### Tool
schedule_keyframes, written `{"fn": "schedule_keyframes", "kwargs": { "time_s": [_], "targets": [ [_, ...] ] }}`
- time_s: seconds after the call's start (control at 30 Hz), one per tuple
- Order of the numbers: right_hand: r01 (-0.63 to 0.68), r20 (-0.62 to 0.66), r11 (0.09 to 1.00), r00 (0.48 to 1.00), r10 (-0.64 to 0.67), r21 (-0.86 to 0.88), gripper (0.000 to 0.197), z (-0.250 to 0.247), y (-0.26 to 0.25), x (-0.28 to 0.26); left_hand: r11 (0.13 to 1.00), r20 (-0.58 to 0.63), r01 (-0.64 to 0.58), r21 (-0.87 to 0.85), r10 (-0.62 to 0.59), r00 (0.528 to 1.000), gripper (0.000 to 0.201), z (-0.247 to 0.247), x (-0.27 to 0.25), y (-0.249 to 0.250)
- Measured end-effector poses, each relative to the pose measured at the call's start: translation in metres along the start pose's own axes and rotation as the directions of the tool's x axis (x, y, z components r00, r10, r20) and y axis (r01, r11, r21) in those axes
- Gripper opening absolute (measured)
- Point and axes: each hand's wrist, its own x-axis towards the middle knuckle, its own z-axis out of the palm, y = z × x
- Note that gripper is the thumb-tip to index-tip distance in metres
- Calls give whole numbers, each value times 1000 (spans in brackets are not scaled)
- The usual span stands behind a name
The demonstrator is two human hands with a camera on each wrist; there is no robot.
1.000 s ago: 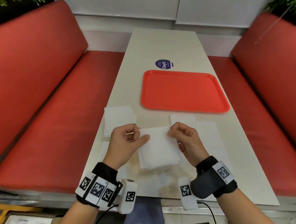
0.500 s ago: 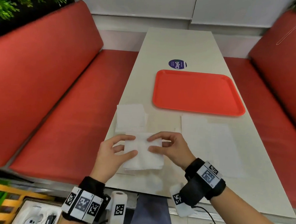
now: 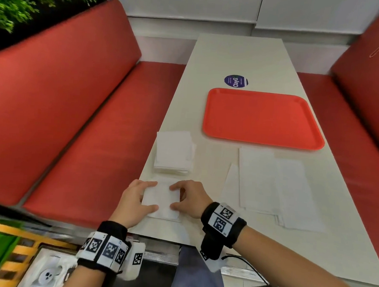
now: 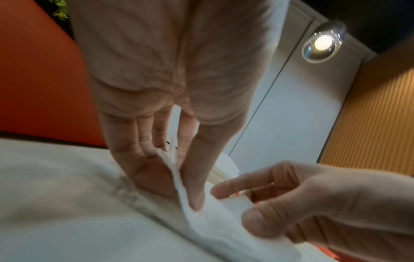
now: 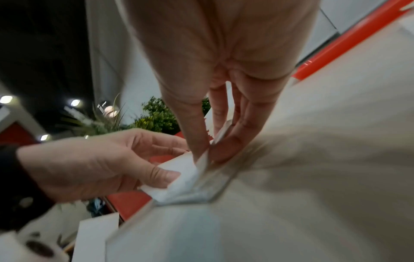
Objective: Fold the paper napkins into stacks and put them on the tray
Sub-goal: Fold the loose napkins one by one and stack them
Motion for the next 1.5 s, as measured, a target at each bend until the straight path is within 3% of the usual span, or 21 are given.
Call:
{"fn": "schedule_keyframes", "kwargs": {
  "time_s": [0.13, 0.23, 0.3, 0.37, 0.43, 0.5, 0.63, 0.73, 1.03, 1.13, 1.4, 1.5],
  "targets": [
    [-16, 21, 1000, 1000, 16, -4, 55, -5, 5, -6, 994, 7, 63, 88, -64, 998, 62, 2, 1, 5],
    [-57, -27, 988, 998, 61, 140, 48, -27, 16, -18, 982, -60, -35, 184, 47, 997, 45, 3, -4, 33],
    [-92, -92, 967, 989, 116, 236, 43, -48, 28, -25, 985, -76, -128, 112, 137, 988, 33, 8, -3, 60],
    [-128, -160, 945, 970, 182, 301, 39, -70, 43, -33, 979, -29, -172, -111, 170, 985, 25, 20, 4, 89],
    [-168, -240, 936, 939, 247, 308, 36, -93, 61, -41, 937, 75, -139, -320, 171, 982, 20, 38, 16, 117],
    [-234, -318, 935, 894, 315, 267, 37, -111, 78, -50, 910, 163, -67, -409, 145, 976, 20, 63, 30, 139],
    [-395, -448, 901, 783, 432, 180, 47, -131, 106, -68, 913, 347, 129, -387, 14, 938, 36, 115, 58, 164],
    [-499, -455, 862, 748, 483, 94, 55, -128, 119, -77, 923, 369, 181, -340, -46, 928, 45, 141, 70, 174],
    [-453, -500, 888, 751, 430, 84, 51, -123, 135, -81, 912, 247, 168, -375, -77, 966, 35, 164, 79, 182],
    [-435, -507, 896, 754, 418, 90, 50, -124, 138, -81, 905, 194, 126, -405, -49, 980, 41, 167, 79, 184],
    [-432, -476, 896, 769, 427, 106, 49, -130, 143, -80, 870, 171, 186, -457, -119, 978, 63, 179, 91, 191],
    [-432, -459, 893, 773, 438, 124, 49, -131, 144, -79, 849, 133, 181, -496, -132, 982, 62, 177, 93, 192]
  ]
}}
